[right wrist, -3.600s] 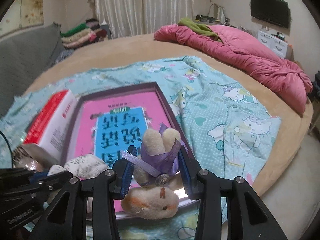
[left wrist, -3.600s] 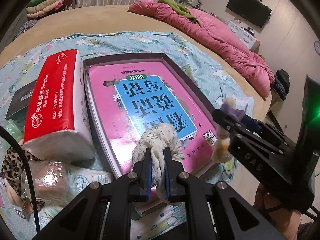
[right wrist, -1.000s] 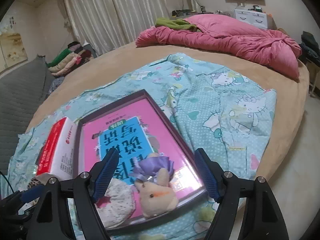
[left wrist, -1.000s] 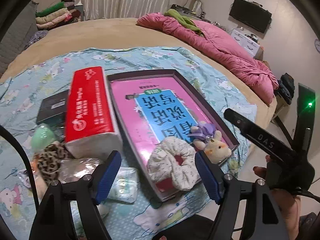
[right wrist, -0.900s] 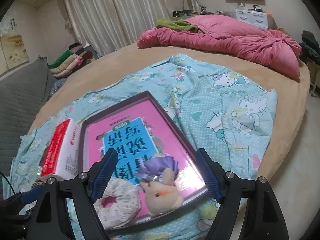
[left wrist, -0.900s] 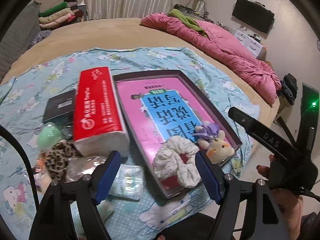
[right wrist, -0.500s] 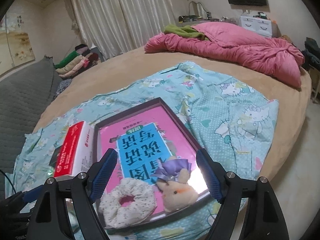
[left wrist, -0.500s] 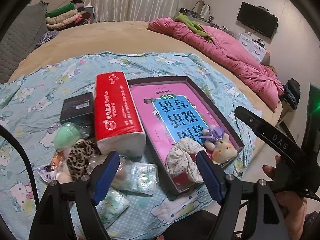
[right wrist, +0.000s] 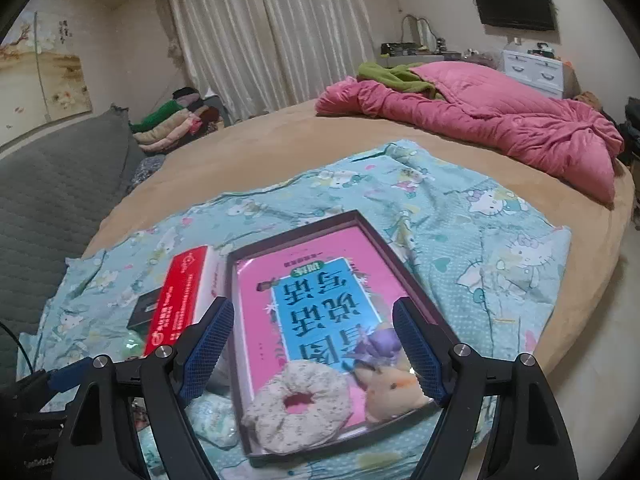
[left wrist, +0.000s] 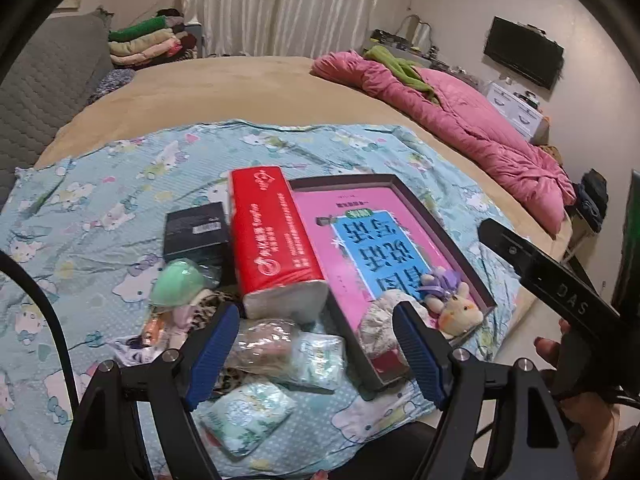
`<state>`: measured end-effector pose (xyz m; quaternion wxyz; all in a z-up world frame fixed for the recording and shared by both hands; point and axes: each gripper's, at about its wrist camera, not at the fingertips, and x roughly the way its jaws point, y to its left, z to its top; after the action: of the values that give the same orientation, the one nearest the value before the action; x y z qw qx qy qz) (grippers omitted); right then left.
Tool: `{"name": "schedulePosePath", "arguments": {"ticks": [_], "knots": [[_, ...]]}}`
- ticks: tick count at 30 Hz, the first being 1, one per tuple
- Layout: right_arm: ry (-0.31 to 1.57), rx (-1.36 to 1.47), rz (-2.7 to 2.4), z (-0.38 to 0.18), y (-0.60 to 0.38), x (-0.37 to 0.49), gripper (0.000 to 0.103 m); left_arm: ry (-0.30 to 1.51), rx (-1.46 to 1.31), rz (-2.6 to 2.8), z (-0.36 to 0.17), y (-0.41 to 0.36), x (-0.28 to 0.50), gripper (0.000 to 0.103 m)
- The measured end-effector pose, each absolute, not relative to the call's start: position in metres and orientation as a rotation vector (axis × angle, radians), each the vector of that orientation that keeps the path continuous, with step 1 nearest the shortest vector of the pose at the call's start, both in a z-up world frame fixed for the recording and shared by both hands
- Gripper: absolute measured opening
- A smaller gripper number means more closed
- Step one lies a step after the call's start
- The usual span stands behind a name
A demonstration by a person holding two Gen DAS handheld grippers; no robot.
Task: Organize soft objects
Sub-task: 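Move both open tools back toward the remaining pile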
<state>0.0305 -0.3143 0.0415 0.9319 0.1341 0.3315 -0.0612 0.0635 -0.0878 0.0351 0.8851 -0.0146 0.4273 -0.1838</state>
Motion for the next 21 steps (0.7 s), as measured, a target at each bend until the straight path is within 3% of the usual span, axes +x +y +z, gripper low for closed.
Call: {"name": "schedulePosePath", "arguments": {"ticks": [21], "knots": [[0.710, 0.184, -0.006, 0.050, -0.250, 0.033, 0.083, 0.891, -0.067, -0.217, 0.048, -0.007, 0.073, 0.079]]}}
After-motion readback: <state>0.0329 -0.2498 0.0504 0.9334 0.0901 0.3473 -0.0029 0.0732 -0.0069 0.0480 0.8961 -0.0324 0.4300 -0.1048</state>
